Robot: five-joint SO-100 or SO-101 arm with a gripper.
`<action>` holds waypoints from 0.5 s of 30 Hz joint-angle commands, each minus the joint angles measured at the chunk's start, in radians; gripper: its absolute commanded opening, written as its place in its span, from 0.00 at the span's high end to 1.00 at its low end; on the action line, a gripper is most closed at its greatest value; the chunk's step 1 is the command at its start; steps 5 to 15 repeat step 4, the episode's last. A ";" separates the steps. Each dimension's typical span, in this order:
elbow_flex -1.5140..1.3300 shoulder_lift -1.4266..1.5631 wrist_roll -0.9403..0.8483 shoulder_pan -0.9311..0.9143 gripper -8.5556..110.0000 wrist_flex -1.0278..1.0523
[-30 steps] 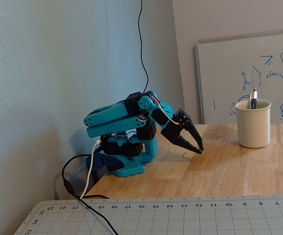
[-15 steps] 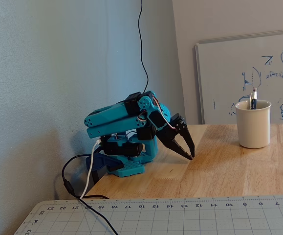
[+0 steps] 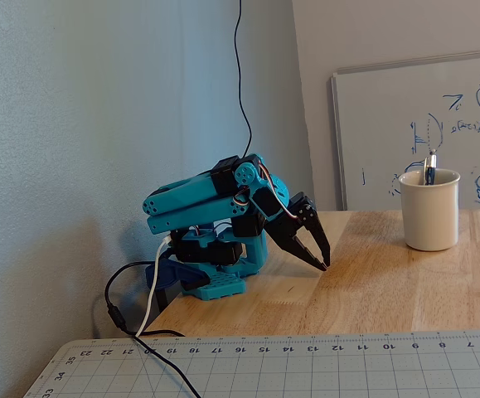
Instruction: Grasp a pen and put it in a mug.
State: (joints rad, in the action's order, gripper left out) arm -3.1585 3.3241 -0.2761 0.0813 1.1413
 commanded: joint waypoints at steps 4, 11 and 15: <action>0.017 0.028 0.006 0.000 0.92 0.000; 0.017 0.028 0.006 0.000 0.92 0.000; 0.017 0.028 0.006 0.000 0.92 0.000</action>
